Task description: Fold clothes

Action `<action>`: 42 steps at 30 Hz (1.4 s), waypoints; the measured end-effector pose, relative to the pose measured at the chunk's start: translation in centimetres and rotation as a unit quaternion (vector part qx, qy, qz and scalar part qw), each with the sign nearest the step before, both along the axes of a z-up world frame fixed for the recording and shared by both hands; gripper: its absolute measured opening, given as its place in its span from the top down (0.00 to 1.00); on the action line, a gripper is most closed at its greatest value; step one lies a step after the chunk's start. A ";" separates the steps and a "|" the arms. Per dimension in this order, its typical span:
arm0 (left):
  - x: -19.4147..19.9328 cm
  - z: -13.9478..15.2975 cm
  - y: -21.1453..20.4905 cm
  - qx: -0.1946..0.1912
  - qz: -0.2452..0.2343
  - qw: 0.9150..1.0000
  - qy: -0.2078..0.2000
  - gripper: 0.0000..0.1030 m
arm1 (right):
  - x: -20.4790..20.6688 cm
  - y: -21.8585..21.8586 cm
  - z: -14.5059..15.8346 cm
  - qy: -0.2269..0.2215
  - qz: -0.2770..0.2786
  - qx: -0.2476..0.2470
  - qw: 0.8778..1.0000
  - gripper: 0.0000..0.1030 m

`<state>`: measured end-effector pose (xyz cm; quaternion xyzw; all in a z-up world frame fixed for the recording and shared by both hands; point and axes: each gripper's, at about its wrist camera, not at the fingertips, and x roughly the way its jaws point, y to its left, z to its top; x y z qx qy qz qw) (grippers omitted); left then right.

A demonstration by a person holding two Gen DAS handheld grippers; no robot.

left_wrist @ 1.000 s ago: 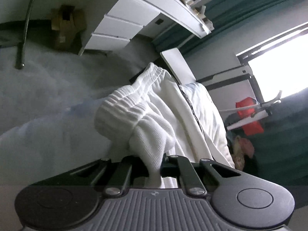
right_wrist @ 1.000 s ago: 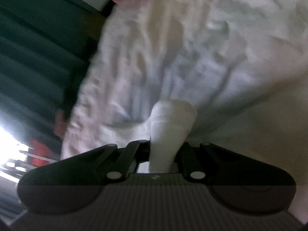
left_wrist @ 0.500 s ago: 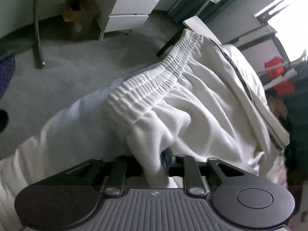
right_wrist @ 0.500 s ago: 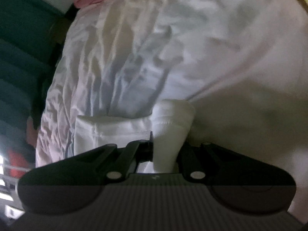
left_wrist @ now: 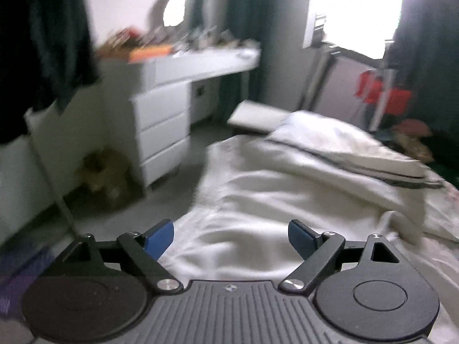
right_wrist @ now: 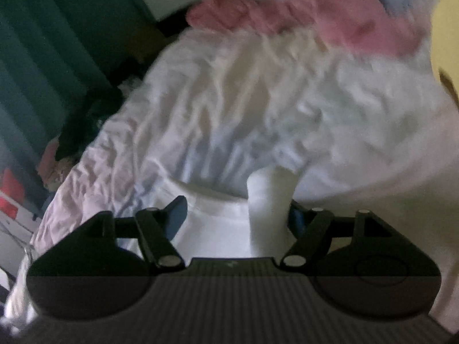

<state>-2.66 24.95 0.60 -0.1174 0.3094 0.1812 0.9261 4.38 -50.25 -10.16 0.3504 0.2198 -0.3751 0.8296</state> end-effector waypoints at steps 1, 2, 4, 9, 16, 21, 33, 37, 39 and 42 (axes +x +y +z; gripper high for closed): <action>0.3 0.4 -1.4 0.008 -0.015 1.000 -0.011 0.13 | 0.2 0.6 0.6 -0.002 0.007 -0.022 1.000 0.28; 0.6 0.8 -2.7 0.017 -0.030 0.999 -0.021 0.13 | 0.3 1.2 1.3 -0.006 0.016 -0.044 0.999 0.28; 1.1 1.5 -5.4 0.033 -0.060 0.997 -0.043 0.12 | 0.5 2.6 2.6 -0.020 0.039 -0.085 0.995 0.28; 3.2 1.3 -13.1 0.042 -0.144 0.986 -0.072 0.09 | 0.4 6.7 5.8 -0.058 0.090 -0.194 0.975 0.29; 6.7 -1.9 -20.7 0.044 -0.216 0.972 -0.083 0.08 | 1.0 11.1 7.3 -0.120 0.226 -0.197 0.946 0.29; 8.5 -5.4 -22.5 0.045 -0.228 0.969 -0.081 0.08 | 2.9 14.4 6.7 -0.135 0.327 -0.184 0.917 0.29; 12.2 -12.3 -20.9 0.009 -0.205 0.979 -0.020 0.08 | 18.5 14.9 -4.1 -0.141 0.441 0.168 0.870 0.29; 13.4 -13.3 -20.1 -0.016 -0.189 0.982 -0.012 0.08 | 23.0 14.9 -6.7 -0.144 0.400 0.228 0.876 0.34; 14.0 -13.8 -19.7 -0.028 -0.182 0.983 -0.008 0.08 | 24.9 14.8 -7.9 -0.148 0.378 0.252 0.879 0.41; 15.0 -14.6 -19.1 -0.047 -0.170 0.984 -0.002 0.07 | 27.0 15.0 -8.9 -0.151 0.370 0.247 0.883 0.54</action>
